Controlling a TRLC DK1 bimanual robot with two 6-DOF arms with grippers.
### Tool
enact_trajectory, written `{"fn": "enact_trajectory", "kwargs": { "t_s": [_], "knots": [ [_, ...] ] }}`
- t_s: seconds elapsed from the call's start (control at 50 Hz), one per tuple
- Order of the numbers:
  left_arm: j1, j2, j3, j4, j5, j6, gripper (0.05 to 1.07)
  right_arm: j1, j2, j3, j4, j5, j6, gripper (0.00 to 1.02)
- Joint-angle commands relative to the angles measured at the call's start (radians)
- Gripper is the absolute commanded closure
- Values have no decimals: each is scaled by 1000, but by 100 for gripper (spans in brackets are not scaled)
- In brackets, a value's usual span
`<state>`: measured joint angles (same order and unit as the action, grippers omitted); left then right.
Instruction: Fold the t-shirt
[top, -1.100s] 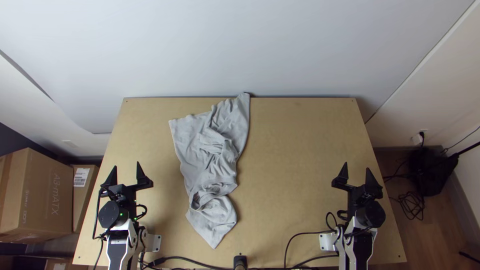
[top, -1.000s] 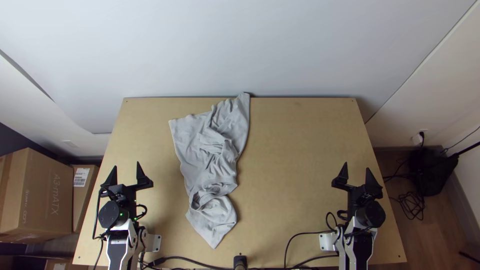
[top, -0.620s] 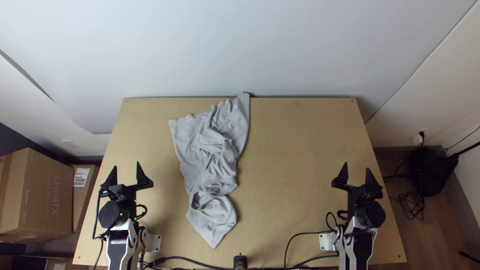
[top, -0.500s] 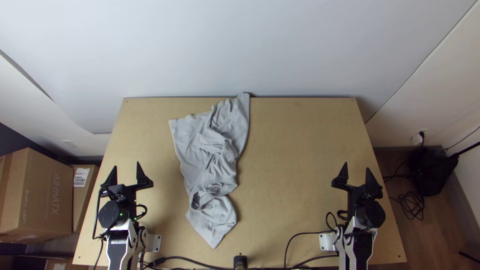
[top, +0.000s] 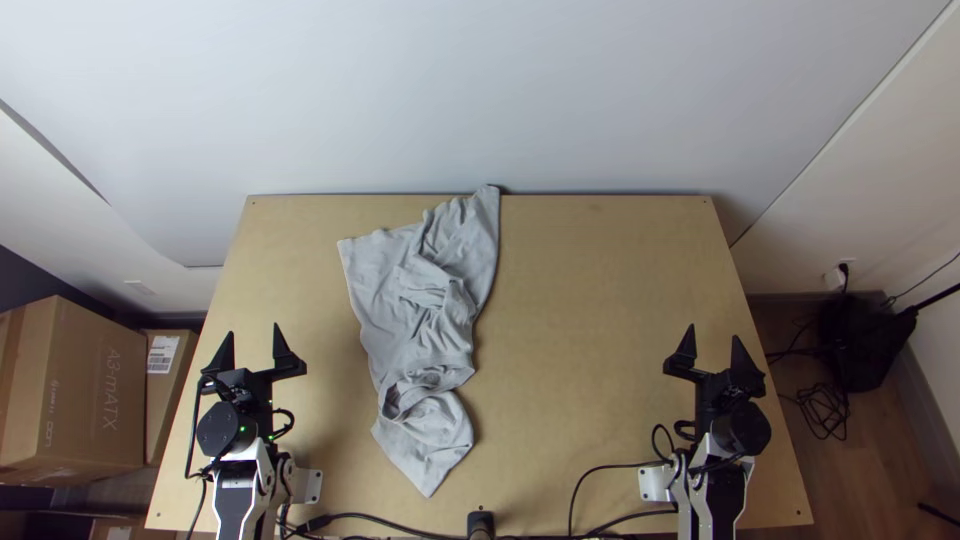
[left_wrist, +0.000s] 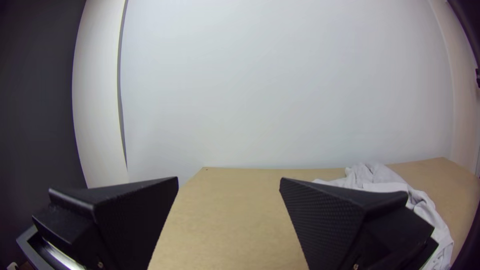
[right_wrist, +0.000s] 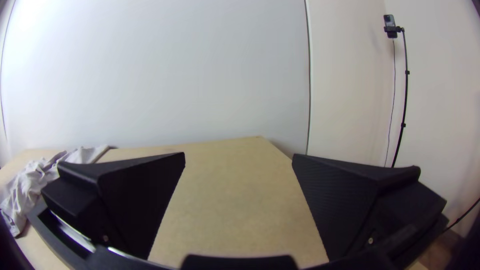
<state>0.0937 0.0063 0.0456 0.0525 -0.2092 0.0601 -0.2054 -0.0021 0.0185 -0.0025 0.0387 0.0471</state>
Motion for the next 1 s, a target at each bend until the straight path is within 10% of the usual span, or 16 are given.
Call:
{"fn": "enact_trajectory", "kwargs": {
  "t_s": [0.0,0.26,0.6,0.98],
  "knots": [
    [5,-6,-47,-13,4,-17,10,-2,-1,-11,-8,3,-3,4],
    [-26,-5,-46,-26,51,-117,10,29,-3,-11,-7,-13,0,4],
    [-54,23,2,-91,154,14,10,147,16,60,12,-16,-33,4],
    [-51,357,355,-183,154,-13,10,273,501,448,-24,-16,-27,4]
  ]
}}
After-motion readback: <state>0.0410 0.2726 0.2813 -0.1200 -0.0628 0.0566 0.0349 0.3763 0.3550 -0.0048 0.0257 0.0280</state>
